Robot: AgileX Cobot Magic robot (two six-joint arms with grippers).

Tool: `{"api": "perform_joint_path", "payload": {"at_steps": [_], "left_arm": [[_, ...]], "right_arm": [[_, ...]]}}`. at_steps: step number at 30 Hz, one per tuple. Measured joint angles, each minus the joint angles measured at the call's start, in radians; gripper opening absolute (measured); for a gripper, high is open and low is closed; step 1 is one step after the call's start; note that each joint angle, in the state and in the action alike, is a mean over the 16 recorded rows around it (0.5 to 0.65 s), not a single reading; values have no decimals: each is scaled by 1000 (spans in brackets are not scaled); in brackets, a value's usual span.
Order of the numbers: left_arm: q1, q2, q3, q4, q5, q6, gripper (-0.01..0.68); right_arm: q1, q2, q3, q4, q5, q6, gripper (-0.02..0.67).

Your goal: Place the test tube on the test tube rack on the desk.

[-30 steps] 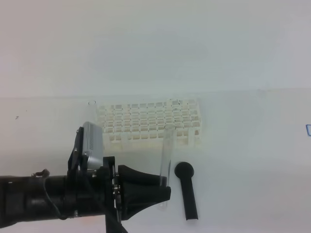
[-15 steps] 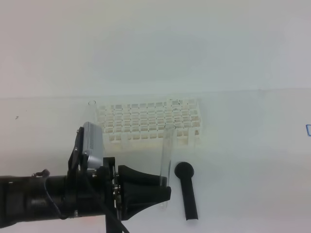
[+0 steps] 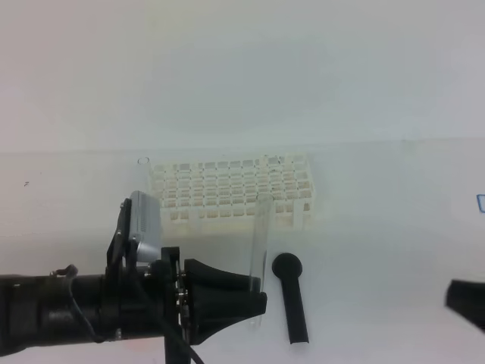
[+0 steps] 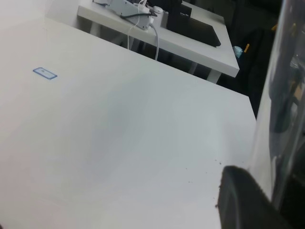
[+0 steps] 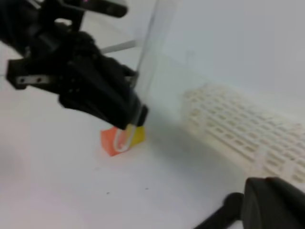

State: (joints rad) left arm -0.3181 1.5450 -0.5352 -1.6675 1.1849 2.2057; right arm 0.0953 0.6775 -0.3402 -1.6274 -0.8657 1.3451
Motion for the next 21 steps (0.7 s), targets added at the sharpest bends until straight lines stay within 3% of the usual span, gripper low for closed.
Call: {"api": "perform_joint_path", "payload": {"at_steps": [12,21], "left_arm": [[0,0,0,20,2,-32,111],[0,0,0,23,3,-37,111]], "right_arm": [[130,294,-44,203,-88,-284,-1],[268,418,-93,317,-34,-382,1]]}}
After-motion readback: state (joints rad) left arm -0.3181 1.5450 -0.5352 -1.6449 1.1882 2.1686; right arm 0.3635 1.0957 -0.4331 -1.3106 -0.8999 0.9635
